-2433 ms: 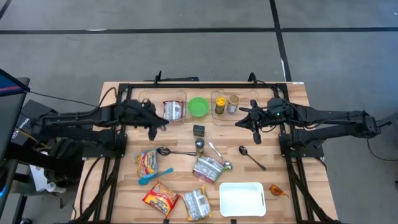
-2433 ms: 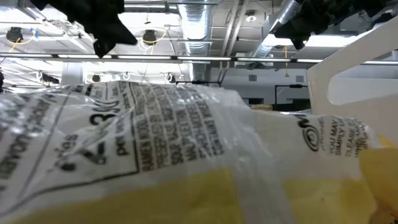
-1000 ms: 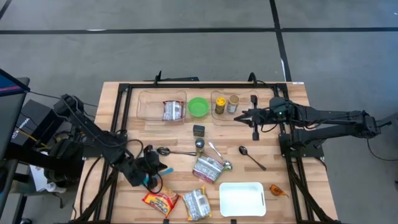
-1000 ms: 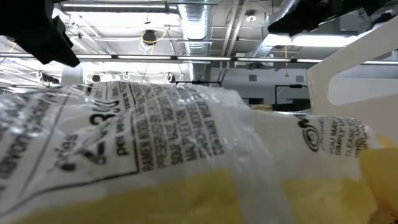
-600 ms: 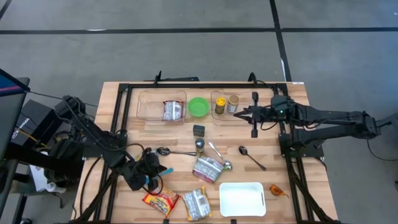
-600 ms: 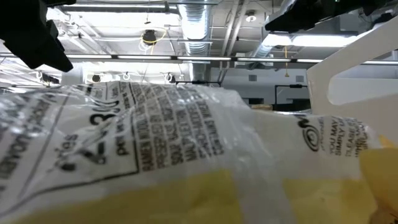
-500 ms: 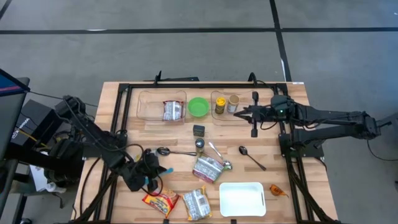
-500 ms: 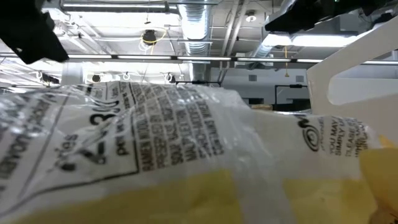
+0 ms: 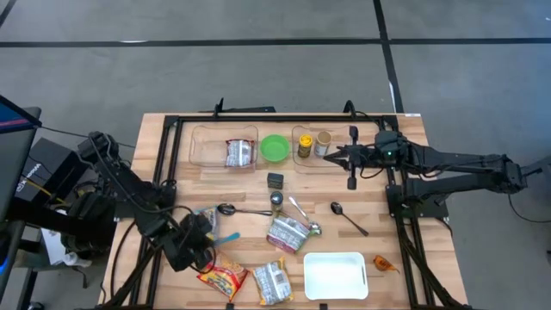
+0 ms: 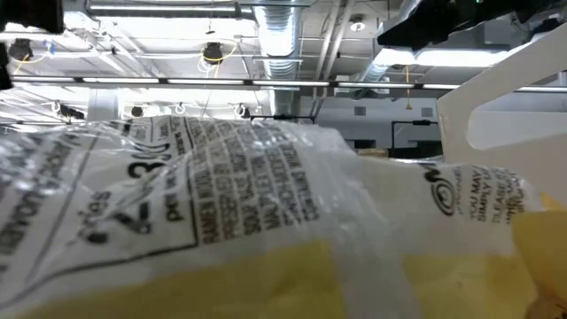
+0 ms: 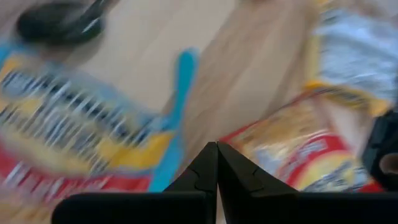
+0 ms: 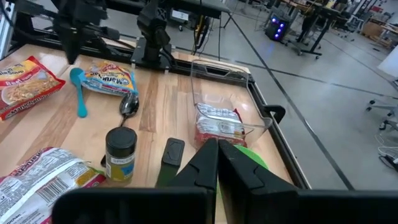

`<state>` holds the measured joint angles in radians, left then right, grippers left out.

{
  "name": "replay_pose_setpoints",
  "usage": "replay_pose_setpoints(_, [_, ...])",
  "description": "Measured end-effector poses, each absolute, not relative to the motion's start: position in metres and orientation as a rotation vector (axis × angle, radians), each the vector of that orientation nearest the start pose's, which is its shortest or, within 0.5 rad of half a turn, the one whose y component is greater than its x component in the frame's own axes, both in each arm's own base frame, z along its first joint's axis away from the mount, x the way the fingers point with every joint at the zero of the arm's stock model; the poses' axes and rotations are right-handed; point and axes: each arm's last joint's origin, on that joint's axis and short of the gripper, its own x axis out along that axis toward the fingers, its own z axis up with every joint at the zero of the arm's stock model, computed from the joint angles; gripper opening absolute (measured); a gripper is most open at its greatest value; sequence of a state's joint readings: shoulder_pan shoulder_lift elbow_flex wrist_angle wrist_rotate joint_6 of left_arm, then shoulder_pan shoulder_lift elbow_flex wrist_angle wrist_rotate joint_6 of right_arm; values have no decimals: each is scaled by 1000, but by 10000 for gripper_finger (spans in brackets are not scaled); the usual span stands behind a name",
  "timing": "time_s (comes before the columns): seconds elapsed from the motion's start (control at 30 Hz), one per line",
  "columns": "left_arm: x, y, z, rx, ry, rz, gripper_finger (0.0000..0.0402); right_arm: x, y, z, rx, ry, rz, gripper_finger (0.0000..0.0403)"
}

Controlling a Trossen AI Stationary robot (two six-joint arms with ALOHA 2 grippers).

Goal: Pick & Place Food Item
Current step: Put the blue noodle pack in the left transparent bin

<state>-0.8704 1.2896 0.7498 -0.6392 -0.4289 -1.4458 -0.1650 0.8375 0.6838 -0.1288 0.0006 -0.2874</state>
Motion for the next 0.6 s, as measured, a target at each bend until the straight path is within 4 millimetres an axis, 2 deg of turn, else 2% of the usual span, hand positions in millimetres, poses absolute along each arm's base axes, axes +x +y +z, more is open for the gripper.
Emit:
replay_pose_setpoints(0.2, [142,-160,192,-653,1035,446,0,184,-31,293,-260,319,-121,5])
replay_pose_setpoints(0.6, [142,-162,179,-633,1094,526,0,184,-31,293,-234,321,-124,5])
